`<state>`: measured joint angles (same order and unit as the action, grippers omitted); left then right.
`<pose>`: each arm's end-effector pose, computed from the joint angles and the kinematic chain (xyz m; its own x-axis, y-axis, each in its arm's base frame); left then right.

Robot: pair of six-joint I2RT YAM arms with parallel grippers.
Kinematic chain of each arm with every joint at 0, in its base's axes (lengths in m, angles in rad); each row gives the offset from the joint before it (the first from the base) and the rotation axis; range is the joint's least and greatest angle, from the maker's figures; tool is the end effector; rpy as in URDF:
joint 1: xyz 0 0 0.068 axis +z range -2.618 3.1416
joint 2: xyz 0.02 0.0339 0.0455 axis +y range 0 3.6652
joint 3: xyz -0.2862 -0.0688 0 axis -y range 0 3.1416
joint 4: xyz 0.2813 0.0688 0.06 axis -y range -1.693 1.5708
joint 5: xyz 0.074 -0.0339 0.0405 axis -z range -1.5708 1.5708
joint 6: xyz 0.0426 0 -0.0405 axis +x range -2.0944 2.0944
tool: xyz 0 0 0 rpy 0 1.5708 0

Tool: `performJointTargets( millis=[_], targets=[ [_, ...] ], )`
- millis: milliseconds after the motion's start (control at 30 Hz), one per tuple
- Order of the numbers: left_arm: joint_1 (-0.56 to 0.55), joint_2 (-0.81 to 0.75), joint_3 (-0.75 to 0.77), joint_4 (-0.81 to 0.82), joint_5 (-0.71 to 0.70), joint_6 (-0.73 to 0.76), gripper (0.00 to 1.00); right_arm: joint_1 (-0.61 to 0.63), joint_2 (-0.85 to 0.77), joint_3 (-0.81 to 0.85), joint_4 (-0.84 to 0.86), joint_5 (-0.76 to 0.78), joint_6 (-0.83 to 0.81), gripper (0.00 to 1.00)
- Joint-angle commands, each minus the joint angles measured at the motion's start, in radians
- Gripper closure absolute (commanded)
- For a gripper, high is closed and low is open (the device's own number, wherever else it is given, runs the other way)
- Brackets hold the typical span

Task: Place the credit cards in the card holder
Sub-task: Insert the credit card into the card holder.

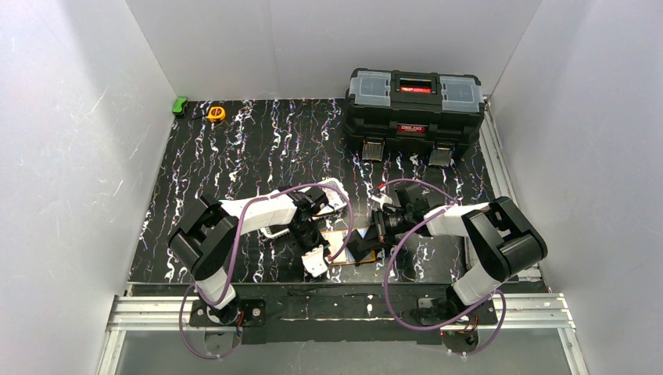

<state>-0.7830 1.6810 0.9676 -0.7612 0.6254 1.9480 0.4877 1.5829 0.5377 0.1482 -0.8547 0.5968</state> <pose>0.2049 -0.2391 0.1512 0.8286 0.2388 -0.5064 0.4306 -0.8498 0.3039 0.2324 0.1597 0.1068 -0.9776 -0.1009 -0.1848 -0.2104 0.5030 0.8383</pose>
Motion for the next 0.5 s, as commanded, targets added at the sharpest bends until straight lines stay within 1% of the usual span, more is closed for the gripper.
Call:
performJointTargets(
  millis=[0,300,467],
  targets=[
    [-0.011,-0.008,-0.021,-0.024,-0.007,-0.004,0.81,0.003,-0.021,-0.013,-0.01,0.0,-0.015,0.99],
    [-0.011,-0.011,-0.026,-0.021,-0.009,-0.006,0.82,-0.001,-0.033,-0.014,-0.029,0.005,-0.024,0.99],
    [-0.011,-0.012,-0.025,-0.021,-0.01,-0.007,0.82,-0.002,-0.021,-0.006,-0.009,-0.001,-0.011,0.99]
  ],
)
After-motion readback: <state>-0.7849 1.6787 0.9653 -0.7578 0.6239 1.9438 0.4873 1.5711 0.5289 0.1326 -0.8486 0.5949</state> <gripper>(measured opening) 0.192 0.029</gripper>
